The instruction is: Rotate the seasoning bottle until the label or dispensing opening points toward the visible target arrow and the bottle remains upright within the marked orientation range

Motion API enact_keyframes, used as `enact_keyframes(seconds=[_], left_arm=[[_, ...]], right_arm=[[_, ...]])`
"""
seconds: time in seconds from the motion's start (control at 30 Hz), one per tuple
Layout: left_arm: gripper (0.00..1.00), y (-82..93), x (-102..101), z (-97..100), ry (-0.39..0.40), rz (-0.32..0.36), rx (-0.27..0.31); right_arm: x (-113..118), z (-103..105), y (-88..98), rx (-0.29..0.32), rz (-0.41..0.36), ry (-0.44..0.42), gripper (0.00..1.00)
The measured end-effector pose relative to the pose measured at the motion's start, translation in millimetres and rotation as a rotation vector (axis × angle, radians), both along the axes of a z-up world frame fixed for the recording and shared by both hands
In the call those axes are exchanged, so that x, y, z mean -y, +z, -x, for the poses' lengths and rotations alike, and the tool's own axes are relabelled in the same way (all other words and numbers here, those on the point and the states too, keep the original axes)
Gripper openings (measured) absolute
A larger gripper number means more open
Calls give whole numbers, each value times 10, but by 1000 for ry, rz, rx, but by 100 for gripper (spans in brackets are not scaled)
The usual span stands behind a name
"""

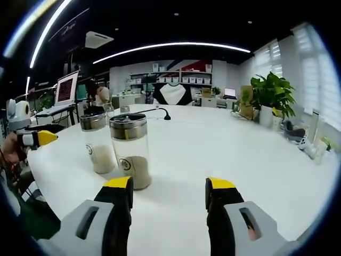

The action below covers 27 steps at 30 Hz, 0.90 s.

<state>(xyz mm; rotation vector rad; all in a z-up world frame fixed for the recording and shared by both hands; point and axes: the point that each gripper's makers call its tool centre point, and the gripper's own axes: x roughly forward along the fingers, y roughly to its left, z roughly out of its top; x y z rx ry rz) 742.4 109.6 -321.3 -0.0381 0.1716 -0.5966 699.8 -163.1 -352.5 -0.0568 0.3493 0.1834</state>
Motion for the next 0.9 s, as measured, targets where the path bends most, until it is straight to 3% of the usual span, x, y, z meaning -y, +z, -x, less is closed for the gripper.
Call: enact_keyframes(seconds=[0.37, 0.43, 0.53, 0.6, 0.77, 0.9], left_arm=[[88, 83, -122, -449, 28, -50, 50], [88, 83, -91, -554, 13, -78, 53], [88, 122, -26, -690, -14, -59, 55], [87, 158, -26, -840, 14, -74, 103], [89, 151, 110, -1057, -37, -19, 86], [89, 98, 110, -1283, -20, -54, 98]], right_arm=[[21, -11, 59, 15, 2, -5, 55], [34, -17, 60, 18, -12, -18, 55], [15, -26, 50, 17, -28, -11, 55], [13, -30, 41, 16, -29, -10, 55], [26, -28, 16, 8, -30, -10, 55], [24, -3, -22, -3, -28, -5, 55]])
